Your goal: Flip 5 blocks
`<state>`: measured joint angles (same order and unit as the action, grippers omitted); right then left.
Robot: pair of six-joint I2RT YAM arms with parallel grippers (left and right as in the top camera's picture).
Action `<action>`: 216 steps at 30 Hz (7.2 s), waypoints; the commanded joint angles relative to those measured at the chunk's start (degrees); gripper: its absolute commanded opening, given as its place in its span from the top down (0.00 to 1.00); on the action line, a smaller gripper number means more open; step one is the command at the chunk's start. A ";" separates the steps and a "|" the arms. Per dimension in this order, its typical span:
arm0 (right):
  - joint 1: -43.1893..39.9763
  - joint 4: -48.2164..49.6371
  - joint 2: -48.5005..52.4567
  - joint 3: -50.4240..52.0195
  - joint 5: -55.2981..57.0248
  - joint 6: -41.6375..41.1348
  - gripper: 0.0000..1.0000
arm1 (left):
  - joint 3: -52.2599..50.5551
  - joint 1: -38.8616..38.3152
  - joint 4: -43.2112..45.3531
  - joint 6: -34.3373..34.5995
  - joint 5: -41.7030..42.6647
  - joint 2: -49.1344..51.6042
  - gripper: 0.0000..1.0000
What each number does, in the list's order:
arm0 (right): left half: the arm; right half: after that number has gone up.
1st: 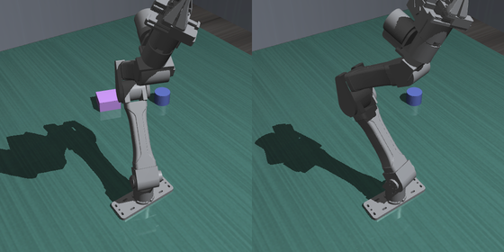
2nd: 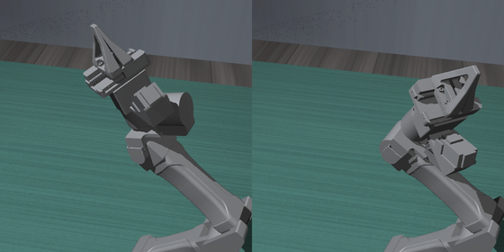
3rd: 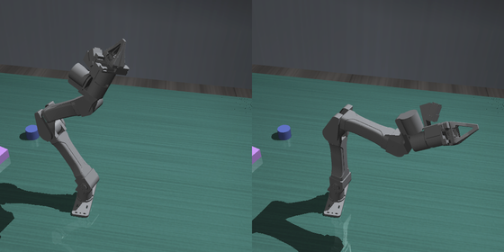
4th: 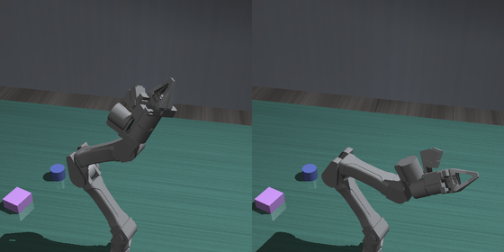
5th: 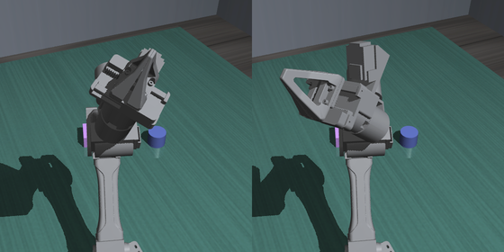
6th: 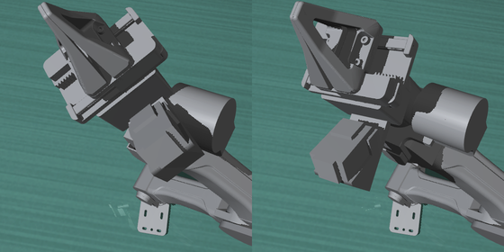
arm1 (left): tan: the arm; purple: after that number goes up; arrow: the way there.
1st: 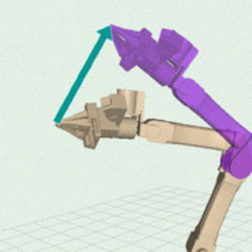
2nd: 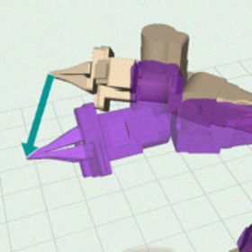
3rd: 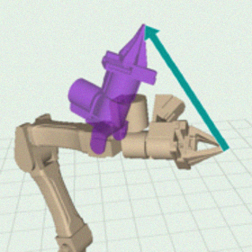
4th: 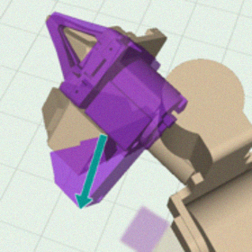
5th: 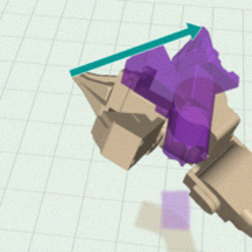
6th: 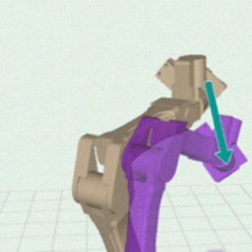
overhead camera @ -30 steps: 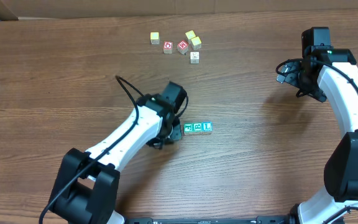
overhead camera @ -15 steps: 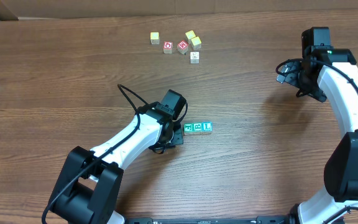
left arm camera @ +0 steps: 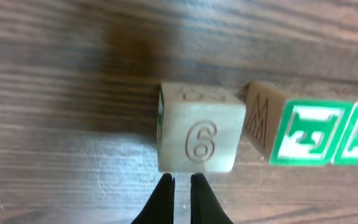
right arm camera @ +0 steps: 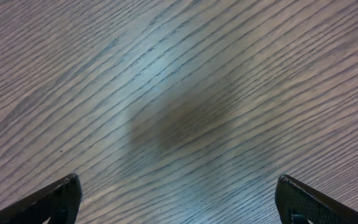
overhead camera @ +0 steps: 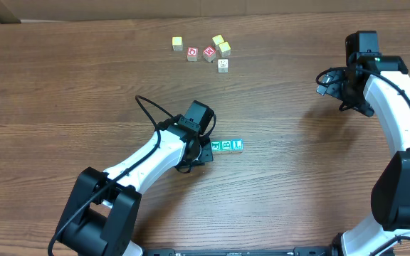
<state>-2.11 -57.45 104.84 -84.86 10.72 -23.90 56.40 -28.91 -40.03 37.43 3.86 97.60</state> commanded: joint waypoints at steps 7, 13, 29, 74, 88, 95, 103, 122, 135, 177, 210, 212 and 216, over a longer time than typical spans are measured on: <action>0.07 0.28 -0.96 -0.72 0.11 0.35 0.00 | 6.47 -0.26 -7.52 -1.44 -6.71 -3.34 0.96; 0.07 0.28 -0.96 -0.72 0.11 0.33 0.00 | 5.51 -0.26 -7.52 -0.61 -12.09 -1.57 0.96; 0.07 0.28 -0.96 -0.72 0.11 0.35 0.00 | 5.16 -0.26 -3.02 0.24 -11.28 5.14 0.96; 0.07 0.28 -0.96 -0.72 0.11 0.35 0.00 | 22.23 7.76 -11.98 -4.72 -9.25 0.20 0.90; 0.07 0.28 -0.96 -0.72 0.11 0.33 0.00 | 34.29 19.50 -18.29 -13.46 -4.48 0.59 0.32; 0.07 0.28 -0.96 -0.72 0.11 0.35 0.00 | 34.29 24.30 -17.59 -13.44 -6.69 0.66 0.00; 0.07 0.28 -0.96 -0.72 0.11 0.35 0.00 | 34.29 27.19 -19.78 -13.46 -12.59 0.66 0.00; 0.07 6.08 -0.96 -0.72 -2.67 0.33 0.00 | 34.18 27.76 -21.22 -13.44 -17.25 0.66 0.00; 0.55 15.39 -0.50 -0.72 -33.97 0.20 0.00 | 34.18 27.76 -21.24 -13.44 -17.25 0.66 0.00; 29.49 34.40 28.22 -18.03 -4.90 3.19 0.34 | 34.18 27.76 -21.22 -13.44 -17.25 0.66 0.00; 29.46 44.59 33.88 -18.03 0.20 3.39 0.64 | 34.18 27.76 -21.22 -13.44 -17.25 0.66 0.00; 29.49 44.33 32.70 -18.03 0.20 3.41 0.70 | 34.18 27.76 -21.22 -13.44 -17.25 0.66 0.01; 29.51 43.39 29.31 -18.03 0.20 3.39 0.74 | 34.18 27.76 -21.24 -13.44 -17.25 0.66 0.00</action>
<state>27.46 -13.47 138.78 -102.59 10.57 -20.62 89.82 -1.45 -61.32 24.62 -12.32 98.52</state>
